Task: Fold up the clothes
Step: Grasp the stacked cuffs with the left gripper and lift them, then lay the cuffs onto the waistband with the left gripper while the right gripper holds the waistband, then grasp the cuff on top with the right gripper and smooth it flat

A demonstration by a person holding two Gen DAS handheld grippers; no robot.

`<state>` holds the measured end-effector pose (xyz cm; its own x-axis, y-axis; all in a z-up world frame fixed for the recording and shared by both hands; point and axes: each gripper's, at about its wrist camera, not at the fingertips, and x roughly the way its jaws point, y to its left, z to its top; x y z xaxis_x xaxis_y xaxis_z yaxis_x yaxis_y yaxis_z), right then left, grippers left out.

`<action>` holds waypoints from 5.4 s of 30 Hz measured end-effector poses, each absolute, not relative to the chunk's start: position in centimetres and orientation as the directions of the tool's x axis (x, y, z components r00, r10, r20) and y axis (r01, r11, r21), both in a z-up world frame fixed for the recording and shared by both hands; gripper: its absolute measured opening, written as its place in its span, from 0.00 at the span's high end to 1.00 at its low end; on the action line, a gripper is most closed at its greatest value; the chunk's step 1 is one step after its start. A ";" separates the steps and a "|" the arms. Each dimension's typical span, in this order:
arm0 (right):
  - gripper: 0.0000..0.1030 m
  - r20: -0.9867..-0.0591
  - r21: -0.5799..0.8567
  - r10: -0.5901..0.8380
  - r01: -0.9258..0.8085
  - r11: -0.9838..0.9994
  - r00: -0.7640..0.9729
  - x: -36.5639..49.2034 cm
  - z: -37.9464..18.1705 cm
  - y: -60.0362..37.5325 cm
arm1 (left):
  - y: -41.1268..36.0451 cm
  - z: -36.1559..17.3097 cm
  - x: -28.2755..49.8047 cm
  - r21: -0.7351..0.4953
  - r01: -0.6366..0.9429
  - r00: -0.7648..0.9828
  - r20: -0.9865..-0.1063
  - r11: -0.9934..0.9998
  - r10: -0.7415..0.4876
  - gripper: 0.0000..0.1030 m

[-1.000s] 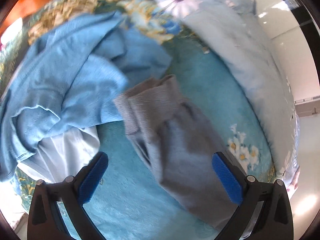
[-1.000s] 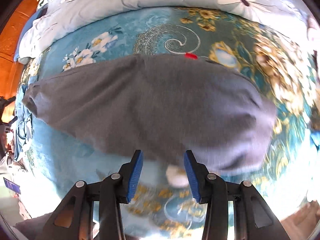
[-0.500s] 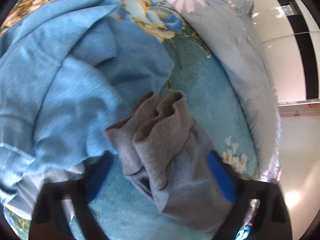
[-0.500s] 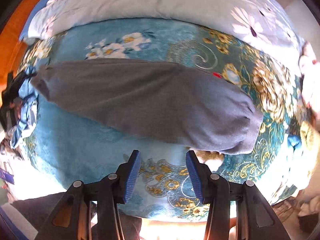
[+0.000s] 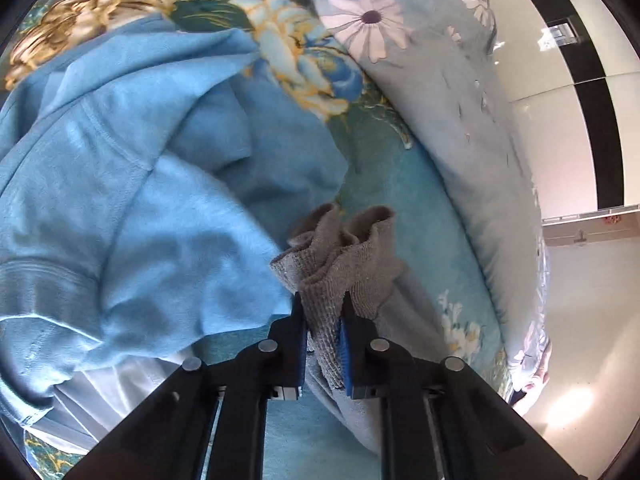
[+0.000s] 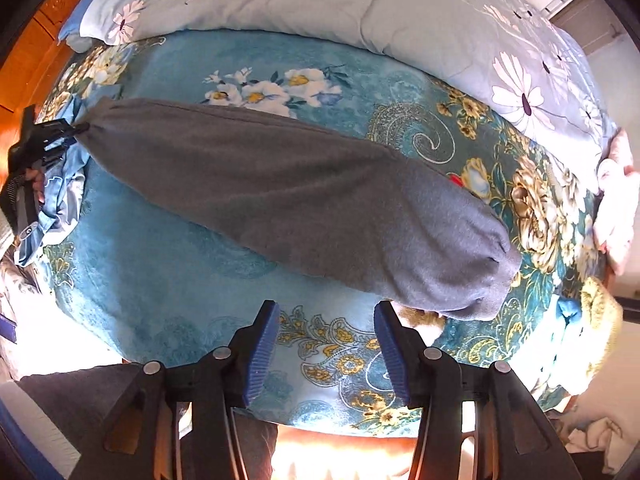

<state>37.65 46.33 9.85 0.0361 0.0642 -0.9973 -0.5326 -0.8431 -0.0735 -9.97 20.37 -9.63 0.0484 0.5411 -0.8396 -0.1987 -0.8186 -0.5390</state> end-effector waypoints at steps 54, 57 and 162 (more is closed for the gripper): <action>0.45 -0.989 0.149 -0.069 -0.798 -0.584 -0.135 47.6 3.6 55.8 | 47.5 -1.1 26.8 -0.318 -0.940 0.276 -0.924 -0.128 0.265 0.37; 0.44 -0.978 0.208 -0.094 -0.783 -0.586 -0.189 45.5 2.7 56.1 | 45.2 0.0 24.4 -0.309 -0.937 0.260 -0.927 -0.160 0.269 0.33; 0.61 -0.918 0.392 -0.239 -0.822 -0.414 -0.317 36.9 -6.4 59.3 | 45.3 -6.6 14.7 -0.310 -0.821 0.268 -0.951 -0.480 0.156 0.28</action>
